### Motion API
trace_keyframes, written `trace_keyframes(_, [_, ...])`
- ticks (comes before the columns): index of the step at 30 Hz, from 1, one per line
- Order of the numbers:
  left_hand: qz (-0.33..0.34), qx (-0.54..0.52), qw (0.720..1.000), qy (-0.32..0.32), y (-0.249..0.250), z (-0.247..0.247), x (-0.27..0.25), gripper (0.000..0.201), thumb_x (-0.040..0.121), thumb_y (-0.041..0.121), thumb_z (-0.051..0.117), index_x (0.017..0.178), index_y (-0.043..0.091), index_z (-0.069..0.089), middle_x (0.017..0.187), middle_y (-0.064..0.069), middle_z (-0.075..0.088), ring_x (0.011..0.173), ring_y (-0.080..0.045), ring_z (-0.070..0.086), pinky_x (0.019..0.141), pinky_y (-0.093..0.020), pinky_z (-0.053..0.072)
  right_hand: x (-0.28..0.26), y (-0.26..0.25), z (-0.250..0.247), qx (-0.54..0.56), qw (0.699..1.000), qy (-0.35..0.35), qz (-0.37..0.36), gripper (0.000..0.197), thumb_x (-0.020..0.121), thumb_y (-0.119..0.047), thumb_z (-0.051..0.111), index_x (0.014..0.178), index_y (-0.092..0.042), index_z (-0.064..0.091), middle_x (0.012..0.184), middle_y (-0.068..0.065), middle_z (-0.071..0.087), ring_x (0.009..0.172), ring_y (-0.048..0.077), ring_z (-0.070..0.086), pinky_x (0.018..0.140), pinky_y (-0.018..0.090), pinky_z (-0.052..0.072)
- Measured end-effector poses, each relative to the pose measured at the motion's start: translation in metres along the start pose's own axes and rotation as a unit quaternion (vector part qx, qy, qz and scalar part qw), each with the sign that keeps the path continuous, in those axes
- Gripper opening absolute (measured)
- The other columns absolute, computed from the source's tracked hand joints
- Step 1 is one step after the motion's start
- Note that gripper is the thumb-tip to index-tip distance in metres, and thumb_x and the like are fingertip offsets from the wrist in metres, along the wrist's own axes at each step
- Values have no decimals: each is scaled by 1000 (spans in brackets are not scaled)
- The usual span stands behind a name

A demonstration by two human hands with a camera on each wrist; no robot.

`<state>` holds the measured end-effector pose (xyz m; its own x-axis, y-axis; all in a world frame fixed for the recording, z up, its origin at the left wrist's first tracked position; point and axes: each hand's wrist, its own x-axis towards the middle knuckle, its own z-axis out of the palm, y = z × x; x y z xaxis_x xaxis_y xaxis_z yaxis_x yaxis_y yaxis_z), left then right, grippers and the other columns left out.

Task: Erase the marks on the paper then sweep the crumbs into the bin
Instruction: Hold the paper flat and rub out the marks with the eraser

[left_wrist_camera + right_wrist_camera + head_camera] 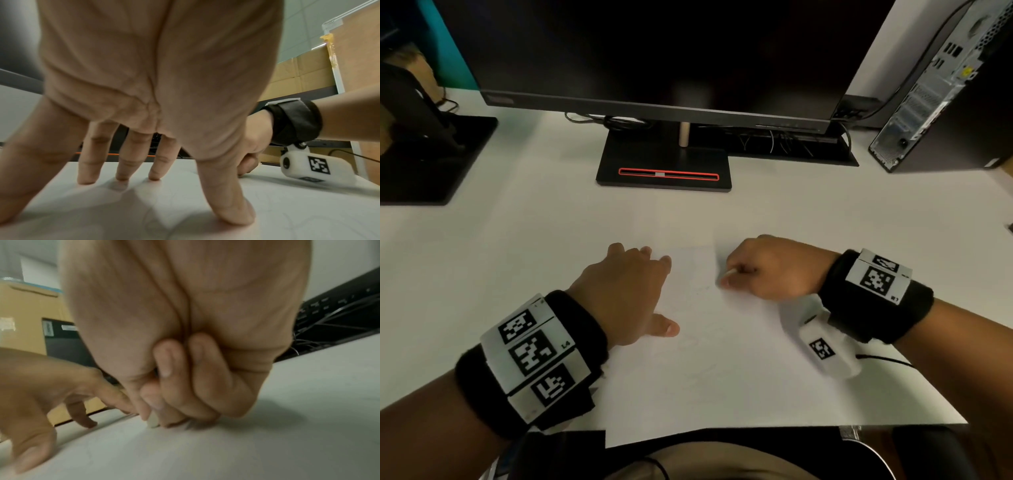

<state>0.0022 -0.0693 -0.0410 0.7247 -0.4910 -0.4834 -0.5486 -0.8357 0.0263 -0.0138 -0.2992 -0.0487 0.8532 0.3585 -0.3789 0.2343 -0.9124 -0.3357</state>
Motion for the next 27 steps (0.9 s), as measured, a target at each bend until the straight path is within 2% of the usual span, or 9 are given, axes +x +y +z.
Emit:
trace_keyframes(4, [-6,6,1000,3,0,0,1,86,80,72,62,145,23,33,140,-2,42,124,-28,40,93,-41,50,2,-16,11,-4,999,-25,-37,41,101,-41,52,69,-16,54,63,-4,53,62,12,49,64,31,43])
trace_keyframes(9, [-6,13,1000,8,0,1,3,83,79,74,61,139,22,38,120,0,46,111,-25,42,82,-37,50,13,-13,0,6,1000,-2,3,43,101,-43,52,65,-18,51,62,-5,52,61,12,49,63,28,38])
trace_keyframes(13, [-7,13,1000,5,-2,1,4,85,78,73,62,141,22,38,131,-1,46,117,-27,41,86,-39,50,12,-28,9,8,999,-34,-31,43,101,-42,53,64,-20,50,60,-5,51,58,8,47,58,23,34])
trace_keyframes(17, [-6,15,1000,8,0,1,3,81,79,74,61,138,22,39,123,0,47,113,-25,41,73,-34,42,18,-19,-6,1,1000,-6,5,45,102,-43,51,65,-18,50,62,-5,50,59,12,46,58,27,34])
trace_keyframes(20, [-9,12,1000,7,-1,3,4,84,79,73,61,141,22,37,135,-1,45,120,-26,40,80,-35,46,15,-31,7,-3,998,-44,-34,41,102,-42,52,65,-23,52,62,-6,53,62,11,51,63,27,39])
trace_keyframes(22, [-10,12,1000,3,-1,1,5,86,80,73,60,144,22,35,141,-1,42,123,-28,38,87,-38,49,17,-28,5,6,999,-41,-27,42,101,-43,52,65,-23,52,63,-6,54,63,11,51,64,27,40])
trace_keyframes(25, [-8,12,1000,3,0,1,5,84,81,73,59,142,21,36,130,-1,45,117,-27,40,79,-36,47,20,-19,-4,7,1000,-9,6,42,101,-44,52,67,-19,52,65,-4,54,63,13,50,66,30,39])
trace_keyframes(27, [-8,12,1000,3,1,1,5,83,81,73,60,141,21,37,127,0,46,116,-26,40,78,-35,46,17,-26,4,5,1000,-22,-21,39,102,-42,52,70,-20,56,65,-6,55,64,11,52,66,28,41])
